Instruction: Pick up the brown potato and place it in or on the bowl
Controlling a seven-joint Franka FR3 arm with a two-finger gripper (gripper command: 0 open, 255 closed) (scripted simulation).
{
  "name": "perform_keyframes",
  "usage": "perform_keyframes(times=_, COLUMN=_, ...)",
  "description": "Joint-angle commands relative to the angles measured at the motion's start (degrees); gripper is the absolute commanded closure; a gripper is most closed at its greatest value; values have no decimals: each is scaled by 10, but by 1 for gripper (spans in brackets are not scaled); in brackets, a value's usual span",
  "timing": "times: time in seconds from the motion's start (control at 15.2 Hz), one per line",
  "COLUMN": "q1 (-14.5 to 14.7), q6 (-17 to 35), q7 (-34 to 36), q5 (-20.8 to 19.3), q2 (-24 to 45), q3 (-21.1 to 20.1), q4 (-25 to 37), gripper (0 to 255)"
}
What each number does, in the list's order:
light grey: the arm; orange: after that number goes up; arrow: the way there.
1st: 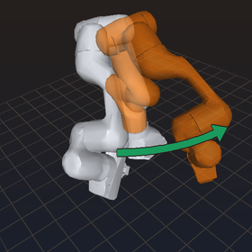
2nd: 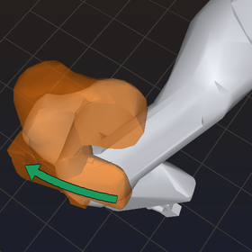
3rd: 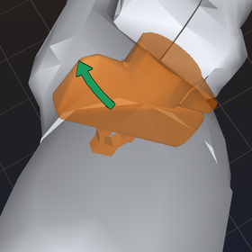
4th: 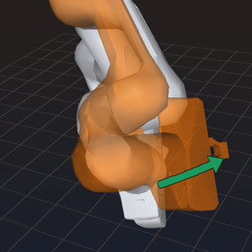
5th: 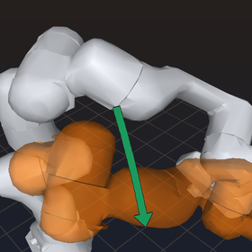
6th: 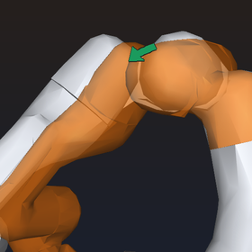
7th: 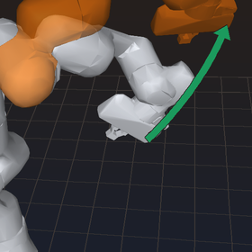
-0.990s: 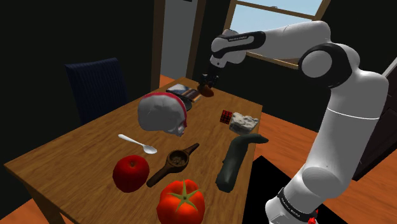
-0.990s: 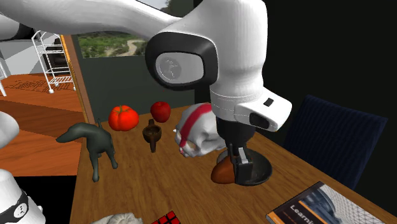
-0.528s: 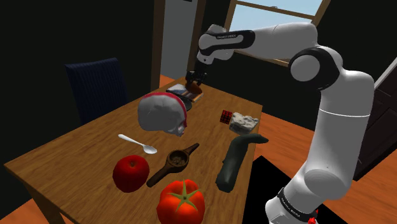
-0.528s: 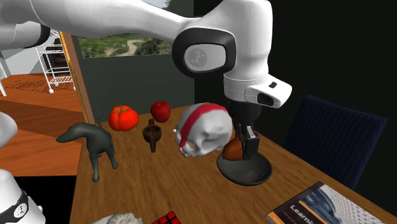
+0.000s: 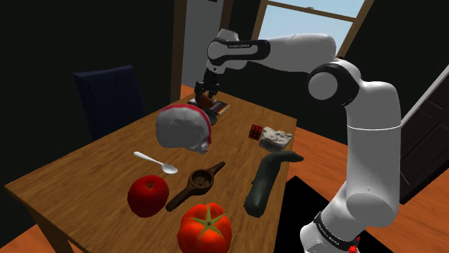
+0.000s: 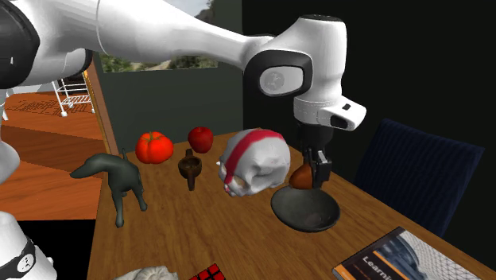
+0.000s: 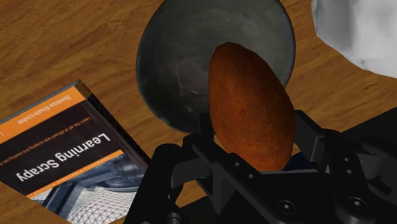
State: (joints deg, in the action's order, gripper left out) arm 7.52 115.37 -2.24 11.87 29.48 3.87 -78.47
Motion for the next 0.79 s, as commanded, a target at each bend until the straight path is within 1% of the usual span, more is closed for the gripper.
perform_keyframes(times=0.0, q1=1, q6=11, q7=-1, q5=1, q2=4, q3=-1, q4=-8, gripper=255)
perform_keyframes(times=0.59, q1=1, q6=70, q7=-12, q5=7, q2=22, q3=-3, q4=-49, gripper=255)
perform_keyframes(times=0.73, q1=1, q6=70, q7=-12, q5=7, q2=22, q3=-3, q4=-49, gripper=255)
